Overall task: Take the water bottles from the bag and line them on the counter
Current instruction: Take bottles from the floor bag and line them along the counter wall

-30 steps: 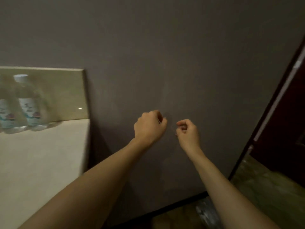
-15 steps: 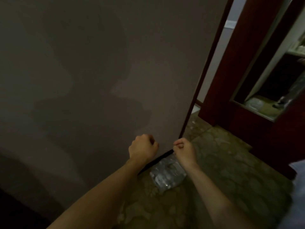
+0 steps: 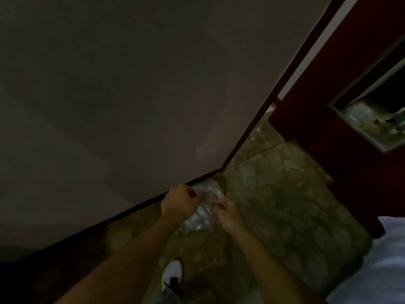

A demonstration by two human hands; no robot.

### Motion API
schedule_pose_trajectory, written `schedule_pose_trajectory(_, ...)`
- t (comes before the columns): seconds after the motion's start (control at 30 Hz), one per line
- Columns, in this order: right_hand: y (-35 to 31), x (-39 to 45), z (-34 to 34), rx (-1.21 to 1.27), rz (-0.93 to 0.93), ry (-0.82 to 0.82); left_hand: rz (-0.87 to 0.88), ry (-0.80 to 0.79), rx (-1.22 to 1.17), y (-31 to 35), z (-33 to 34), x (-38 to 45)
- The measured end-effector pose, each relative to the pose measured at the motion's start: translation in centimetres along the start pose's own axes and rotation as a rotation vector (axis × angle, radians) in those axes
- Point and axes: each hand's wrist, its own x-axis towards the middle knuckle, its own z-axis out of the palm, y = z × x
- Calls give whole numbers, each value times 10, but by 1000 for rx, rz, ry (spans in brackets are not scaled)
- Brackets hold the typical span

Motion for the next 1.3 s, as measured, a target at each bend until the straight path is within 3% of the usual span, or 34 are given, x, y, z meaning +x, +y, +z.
schedule_pose_trajectory(0.2,24,64,-22,46,136,-159,-111,-75,24,19,41,58)
schedule_pose_trajectory(0.43,66,153,-39,-104,184,-262,-236,-79,40,24,93,122)
schedule_pose_trajectory(0.7,146,284,3,-178,193,-302,-308,-171,-2,-40,196,231)
schedule_pose_trajectory(1.07,291,500,115,-552,131,-372,-162,-288,79,-166,333,409)
schedule_pose_trajectory(1.3,350,561,164,-862,99,-396,2,-417,278,-197,384,466)
